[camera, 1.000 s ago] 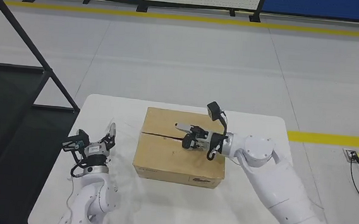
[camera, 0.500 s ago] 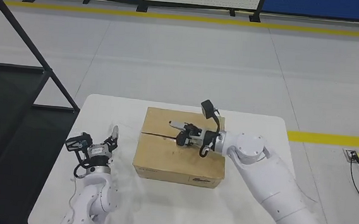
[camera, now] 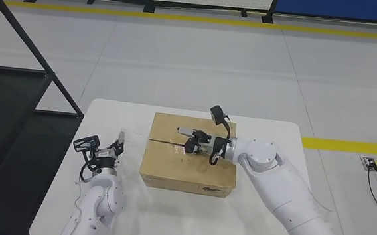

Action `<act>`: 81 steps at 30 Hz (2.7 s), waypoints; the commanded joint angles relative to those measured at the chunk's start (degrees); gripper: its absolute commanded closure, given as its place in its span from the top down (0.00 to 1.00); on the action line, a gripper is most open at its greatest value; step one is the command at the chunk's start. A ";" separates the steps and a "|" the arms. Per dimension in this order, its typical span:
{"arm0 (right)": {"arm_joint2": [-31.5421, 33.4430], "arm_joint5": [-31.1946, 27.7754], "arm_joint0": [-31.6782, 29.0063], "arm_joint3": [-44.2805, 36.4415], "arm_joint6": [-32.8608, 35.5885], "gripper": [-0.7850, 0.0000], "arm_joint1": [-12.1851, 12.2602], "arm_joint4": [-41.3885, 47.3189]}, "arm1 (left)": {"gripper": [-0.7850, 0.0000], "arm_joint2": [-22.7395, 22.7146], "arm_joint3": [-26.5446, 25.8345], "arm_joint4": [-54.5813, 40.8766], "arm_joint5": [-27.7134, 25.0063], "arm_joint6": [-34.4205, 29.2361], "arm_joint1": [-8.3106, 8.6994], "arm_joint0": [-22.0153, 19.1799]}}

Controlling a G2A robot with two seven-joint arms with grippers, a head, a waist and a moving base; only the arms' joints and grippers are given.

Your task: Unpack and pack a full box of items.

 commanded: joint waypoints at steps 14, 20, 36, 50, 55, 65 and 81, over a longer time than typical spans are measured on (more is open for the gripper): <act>0.95 -0.21 -0.06 0.67 0.92 1.00 -0.36 -0.76 | 1.00 -2.10 -2.76 -1.76 1.95 3.32 -0.63 0.10; 1.35 -0.03 -0.07 0.95 1.20 1.00 -0.48 -0.95 | 1.00 -2.81 -7.91 -1.84 3.49 6.10 -0.91 2.91; 2.37 -0.46 -0.47 1.00 1.67 1.00 -0.69 -1.74 | 1.00 -4.51 -16.79 -2.11 5.18 6.51 -1.53 6.24; 3.54 -0.77 -1.27 0.40 2.32 1.00 -0.60 -2.35 | 1.00 -8.84 -18.50 -6.69 3.80 4.90 -1.81 6.49; 4.04 -0.95 -1.63 0.17 2.46 1.00 -0.52 -2.51 | 1.00 -10.12 -20.69 -6.84 2.87 4.60 -1.77 7.25; 5.25 -1.33 -2.67 -0.85 2.62 1.00 -0.22 -2.85 | 1.00 -10.76 -25.02 -5.35 2.47 3.72 -1.85 7.33; 7.07 -0.22 -4.95 -4.03 2.33 1.00 0.48 -4.11 | 1.00 -9.72 -21.51 -0.99 -3.92 1.56 -1.73 8.98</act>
